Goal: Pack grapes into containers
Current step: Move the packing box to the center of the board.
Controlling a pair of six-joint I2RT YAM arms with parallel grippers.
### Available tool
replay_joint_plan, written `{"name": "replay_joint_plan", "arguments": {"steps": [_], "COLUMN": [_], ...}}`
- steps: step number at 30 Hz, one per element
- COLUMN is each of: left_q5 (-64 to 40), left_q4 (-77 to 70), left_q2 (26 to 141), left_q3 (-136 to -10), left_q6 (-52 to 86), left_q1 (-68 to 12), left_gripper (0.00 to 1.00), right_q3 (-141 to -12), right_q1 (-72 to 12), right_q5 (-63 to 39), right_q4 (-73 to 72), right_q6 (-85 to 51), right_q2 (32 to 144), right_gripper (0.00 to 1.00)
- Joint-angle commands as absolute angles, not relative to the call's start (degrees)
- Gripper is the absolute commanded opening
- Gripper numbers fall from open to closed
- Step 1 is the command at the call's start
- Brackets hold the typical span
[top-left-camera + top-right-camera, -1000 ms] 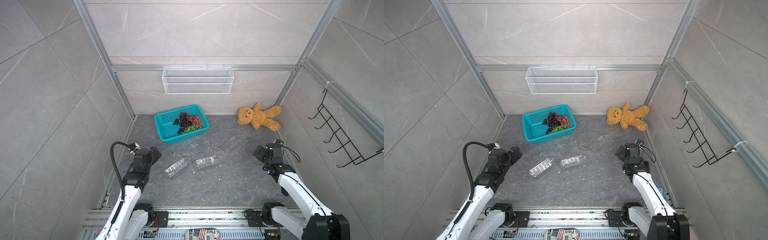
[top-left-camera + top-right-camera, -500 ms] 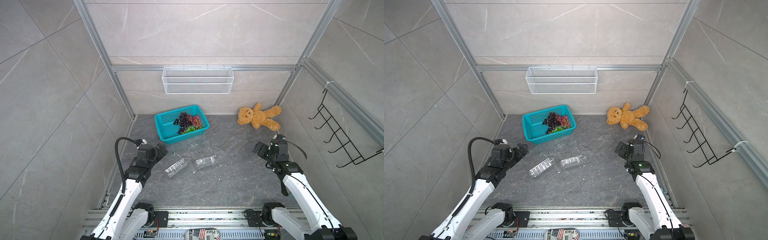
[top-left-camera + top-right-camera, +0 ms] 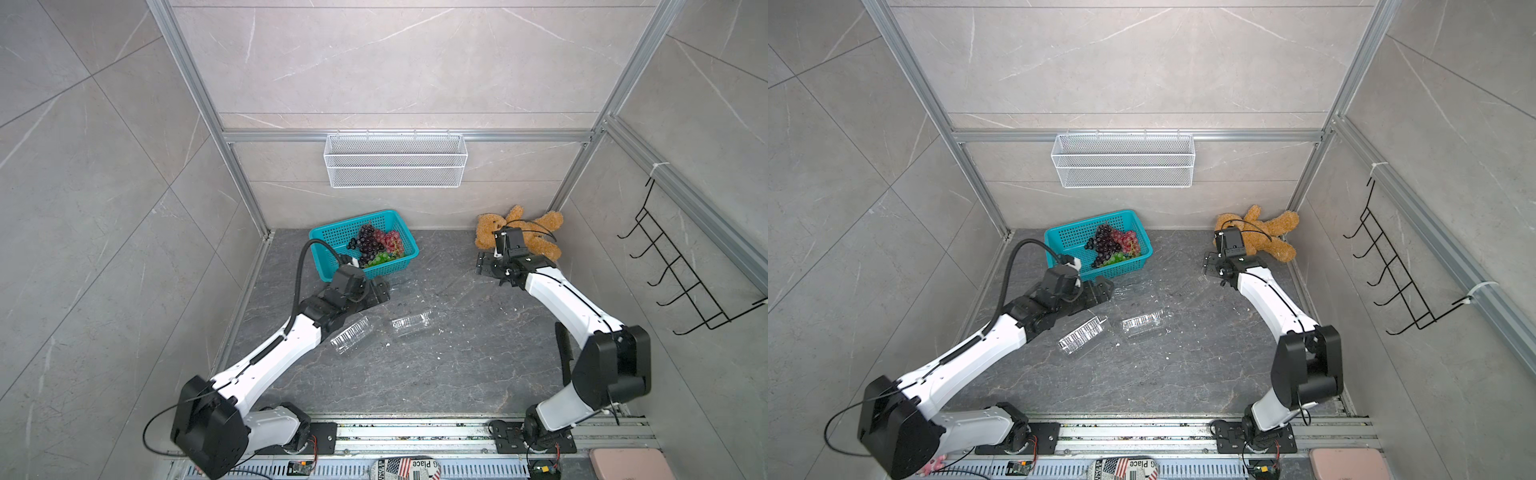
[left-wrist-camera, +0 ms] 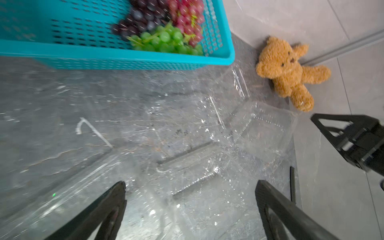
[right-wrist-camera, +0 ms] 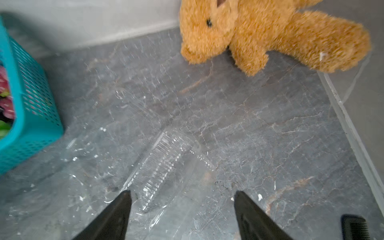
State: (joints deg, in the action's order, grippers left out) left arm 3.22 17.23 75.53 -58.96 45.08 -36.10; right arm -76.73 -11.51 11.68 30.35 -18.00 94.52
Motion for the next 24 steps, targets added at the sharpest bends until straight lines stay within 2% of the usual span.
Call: {"name": "replay_joint_plan", "arguments": {"steps": [1,8,18,24], "left_q5": [1.54,-2.53,-8.04,-9.09], "left_q4": [13.97,10.7,9.52,10.11], "left_q2": [80.0,88.22,96.46,98.45], "left_q3": [-64.53,-68.47,-73.4,-75.45], "left_q6": [43.41,43.4,43.51,42.8], "left_q1": [-38.43,-39.56,-39.66,-39.66], "left_gripper": [1.0,1.0,1.0,1.0], "right_q3": [-79.56,-74.68,-60.53,-59.4], "right_q1": [-12.04,-12.04,-12.03,-12.02], "right_q5": [13.79,15.34,14.38,15.5], "right_q4": [35.59,33.59,30.45,35.87], "right_q6": [-16.0,-16.31,-20.64,-19.41], "right_q2": [98.85,98.68,90.52,84.34], "right_gripper": [0.76,0.72,0.72,0.72]}}
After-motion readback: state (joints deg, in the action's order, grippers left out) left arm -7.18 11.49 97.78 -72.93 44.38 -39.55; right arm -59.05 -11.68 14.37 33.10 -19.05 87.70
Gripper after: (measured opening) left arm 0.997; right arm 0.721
